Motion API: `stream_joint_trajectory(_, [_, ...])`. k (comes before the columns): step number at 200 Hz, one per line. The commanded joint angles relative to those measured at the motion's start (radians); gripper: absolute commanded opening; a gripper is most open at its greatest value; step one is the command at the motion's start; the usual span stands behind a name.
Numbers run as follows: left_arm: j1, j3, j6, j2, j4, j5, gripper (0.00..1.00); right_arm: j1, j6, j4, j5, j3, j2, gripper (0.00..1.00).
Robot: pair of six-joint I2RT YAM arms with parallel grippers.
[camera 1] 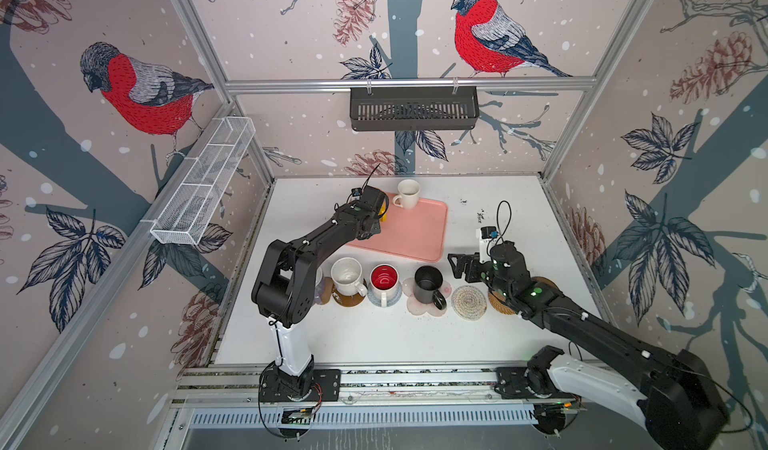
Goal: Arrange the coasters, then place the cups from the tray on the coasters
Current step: 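Carry the blue floral mug toward the woven coaster while the right gripper draws back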
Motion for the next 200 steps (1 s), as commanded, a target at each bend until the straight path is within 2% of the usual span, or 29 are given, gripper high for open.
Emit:
stream_joint_trajectory(1, [0.000,0.004,0.024,-0.031,0.007,-0.021,0.00,-0.002,0.003,0.021,0.008,0.004,-0.007,0.97])
stream_joint_trajectory(17, [0.000,0.001,0.037,-0.054,-0.001,-0.014,0.00,-0.002,-0.008,0.021,-0.003,0.005,-0.015,1.00])
stream_joint_trajectory(63, [-0.026,0.010,0.088,-0.128,-0.035,0.014,0.00,-0.009,-0.023,0.016,0.008,0.006,-0.063,1.00])
stream_joint_trajectory(109, [-0.070,0.022,0.135,-0.215,-0.052,0.097,0.00,-0.047,0.001,-0.013,0.009,0.018,-0.087,0.99])
stream_joint_trajectory(139, [-0.119,0.029,0.157,-0.251,-0.051,0.127,0.00,-0.110,0.036,-0.042,-0.010,0.033,-0.104,1.00])
stream_joint_trajectory(200, [-0.226,0.049,0.171,-0.258,-0.015,0.184,0.00,-0.313,0.117,-0.113,-0.079,0.040,-0.157,0.99])
